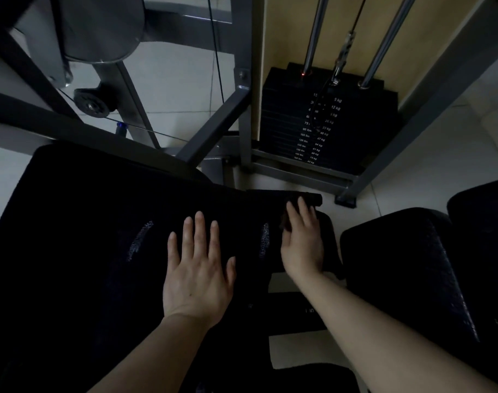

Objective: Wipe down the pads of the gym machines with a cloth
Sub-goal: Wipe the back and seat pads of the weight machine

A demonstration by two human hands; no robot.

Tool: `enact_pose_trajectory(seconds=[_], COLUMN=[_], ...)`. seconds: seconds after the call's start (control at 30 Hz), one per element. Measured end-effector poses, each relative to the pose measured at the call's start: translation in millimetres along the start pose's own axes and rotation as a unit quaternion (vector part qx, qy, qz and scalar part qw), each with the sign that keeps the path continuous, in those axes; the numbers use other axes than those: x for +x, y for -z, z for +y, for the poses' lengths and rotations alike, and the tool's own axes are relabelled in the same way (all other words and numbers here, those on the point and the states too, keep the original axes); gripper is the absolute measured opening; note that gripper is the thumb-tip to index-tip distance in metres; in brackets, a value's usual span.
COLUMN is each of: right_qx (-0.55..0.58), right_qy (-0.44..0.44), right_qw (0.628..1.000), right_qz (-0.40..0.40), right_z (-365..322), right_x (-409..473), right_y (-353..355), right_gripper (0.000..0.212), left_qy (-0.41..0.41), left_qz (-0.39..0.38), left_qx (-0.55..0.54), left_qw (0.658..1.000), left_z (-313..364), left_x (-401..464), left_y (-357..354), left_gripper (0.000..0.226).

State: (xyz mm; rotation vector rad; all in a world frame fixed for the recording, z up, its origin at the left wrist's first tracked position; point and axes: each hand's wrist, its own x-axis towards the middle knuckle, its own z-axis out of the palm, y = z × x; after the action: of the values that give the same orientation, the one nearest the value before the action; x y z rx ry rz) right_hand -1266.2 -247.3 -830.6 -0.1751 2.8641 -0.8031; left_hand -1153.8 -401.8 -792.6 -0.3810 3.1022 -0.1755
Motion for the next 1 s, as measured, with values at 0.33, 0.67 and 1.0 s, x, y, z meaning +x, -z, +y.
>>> enact_pose_trajectory(seconds=[0.33,0.67,1.0], right_qx=[-0.102,-0.056,0.002], right_qy=[0.06,0.102,0.481], right_qw=[0.99,0.993,0.863], right_qz=[-0.083,-0.029,-0.154], right_z=[-14,-27,35], right_x=[-10,19,30], right_y=[1,-9,15], right_gripper=[0.063,0.056,0.048], left_qy=[-0.002,0.004,0.001], left_qz=[0.011,0.0,0.004], left_qx=[0.0,0.023,0.005], left_qw=[1.0,1.0,1.0], left_z=[1,3,2], left_x=[1,1,2], left_y=[-3,-1,1], left_gripper=[0.065,0.065,0.065])
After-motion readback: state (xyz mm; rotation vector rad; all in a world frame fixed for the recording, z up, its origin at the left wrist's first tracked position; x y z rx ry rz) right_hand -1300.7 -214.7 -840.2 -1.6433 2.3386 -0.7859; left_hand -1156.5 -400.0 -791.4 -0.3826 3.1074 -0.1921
